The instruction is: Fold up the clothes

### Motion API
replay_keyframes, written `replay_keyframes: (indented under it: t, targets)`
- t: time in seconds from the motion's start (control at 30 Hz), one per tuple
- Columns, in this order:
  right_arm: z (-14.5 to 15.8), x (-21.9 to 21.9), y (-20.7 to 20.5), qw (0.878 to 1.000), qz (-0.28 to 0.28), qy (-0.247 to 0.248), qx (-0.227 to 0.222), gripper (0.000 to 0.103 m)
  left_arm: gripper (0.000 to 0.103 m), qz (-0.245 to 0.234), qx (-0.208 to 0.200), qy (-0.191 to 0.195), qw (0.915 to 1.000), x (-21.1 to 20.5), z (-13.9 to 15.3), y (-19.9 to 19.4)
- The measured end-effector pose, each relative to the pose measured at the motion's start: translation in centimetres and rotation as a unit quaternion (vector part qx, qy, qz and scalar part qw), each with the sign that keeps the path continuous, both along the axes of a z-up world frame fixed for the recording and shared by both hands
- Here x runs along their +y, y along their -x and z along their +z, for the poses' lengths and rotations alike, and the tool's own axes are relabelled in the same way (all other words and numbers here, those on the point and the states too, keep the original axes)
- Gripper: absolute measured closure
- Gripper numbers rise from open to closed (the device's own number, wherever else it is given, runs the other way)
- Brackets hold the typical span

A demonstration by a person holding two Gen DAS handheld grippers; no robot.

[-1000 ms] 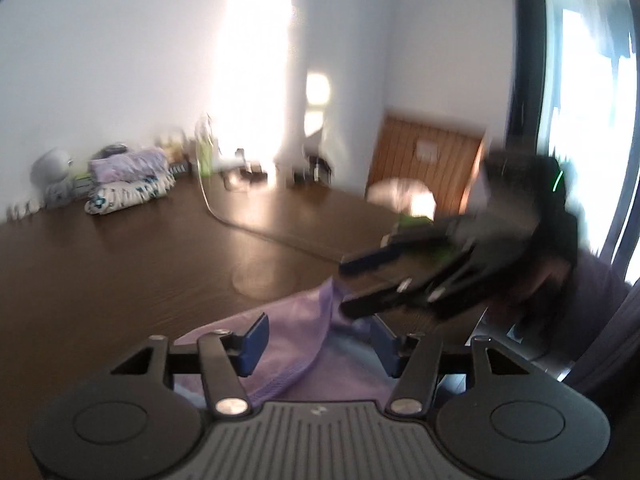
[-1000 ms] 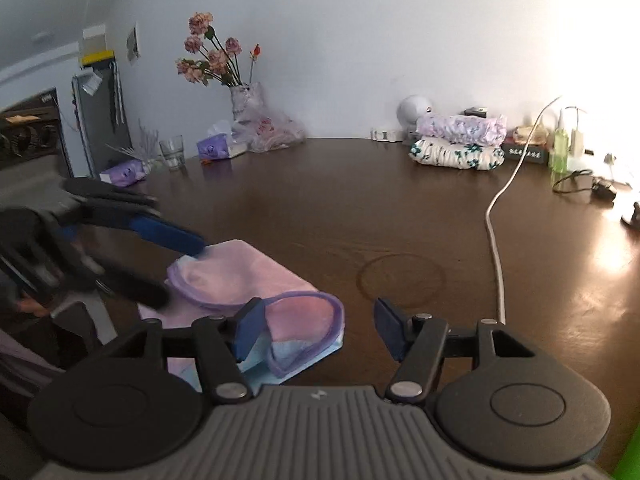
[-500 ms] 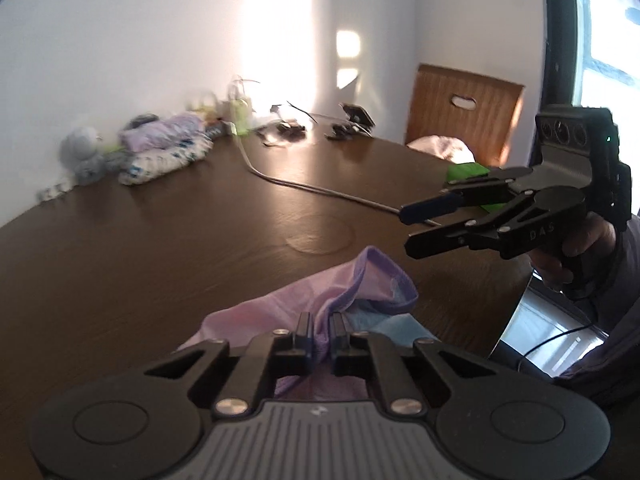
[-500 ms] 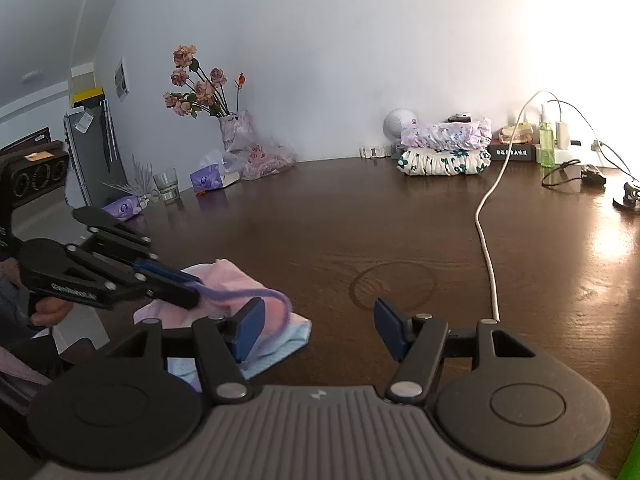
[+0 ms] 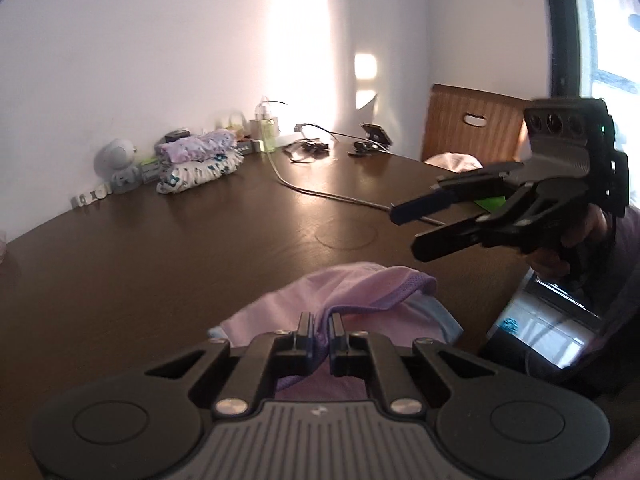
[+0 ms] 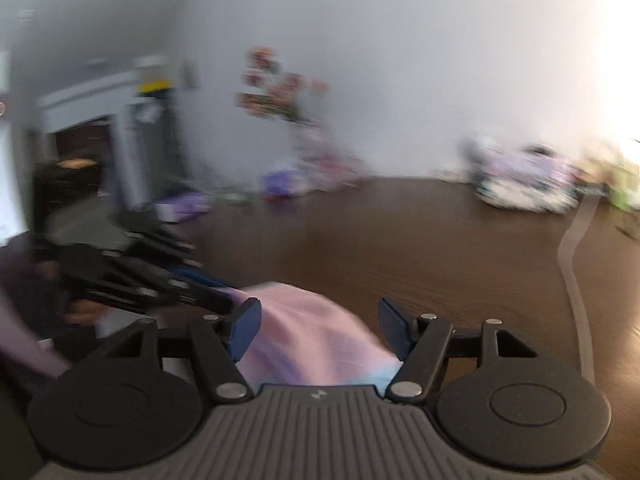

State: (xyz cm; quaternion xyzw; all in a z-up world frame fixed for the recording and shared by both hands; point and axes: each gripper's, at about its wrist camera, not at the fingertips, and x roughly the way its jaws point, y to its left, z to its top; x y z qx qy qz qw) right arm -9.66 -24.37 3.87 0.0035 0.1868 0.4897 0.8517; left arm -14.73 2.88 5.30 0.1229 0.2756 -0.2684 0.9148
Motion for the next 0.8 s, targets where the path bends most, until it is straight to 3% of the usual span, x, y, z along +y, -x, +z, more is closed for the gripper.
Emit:
replay_keyframes:
  t: [0.13,0.2,0.23,0.3,0.33,0.47,0.5,0.67,0.8]
  targets:
    - [-0.5,2.6,0.7,0.999,0.038,0.026,0.002,0.042,0.096,0.011,0.015,0.036,0.9992,1.8,0.0,0.2]
    - [-1.5,4.0,0.7,0.997,0.045,0.062,0.005,0.063,0.09,0.02,0.023,0.061,0.9977,2.8,0.1,0.2]
    - [-1.9,4.3,0.9,0.996,0.048,0.077,0.0,0.066,0.086,0.025,0.026,0.074,0.9966,3.3,0.2,0.2]
    - [-2.5,4.8,1.3,0.993,0.052,0.104,-0.011,0.068,0.054,0.034,0.034,0.099,0.9939,4.3,0.3,0.2]
    - [-2.4,4.8,1.6,0.993,0.054,0.102,-0.016,0.068,0.052,0.039,0.038,0.111,0.9923,4.8,0.3,0.3]
    - [-1.5,3.1,2.3,0.994,0.058,0.087,-0.017,0.071,0.052,0.047,0.045,0.151,0.9864,5.3,0.0,-0.3]
    - [-1.5,2.6,2.4,0.994,0.053,0.091,-0.017,0.076,0.052,0.054,0.049,0.151,0.9858,4.7,-0.2,-0.8]
    - [-1.3,1.3,2.7,0.996,0.035,0.084,-0.009,0.076,0.052,0.056,0.074,0.132,0.9869,2.2,-2.1,-2.2]
    - [-2.2,1.5,2.5,0.995,0.016,0.1,0.005,0.075,0.051,0.05,0.063,0.123,0.9891,1.2,-2.4,-2.0]
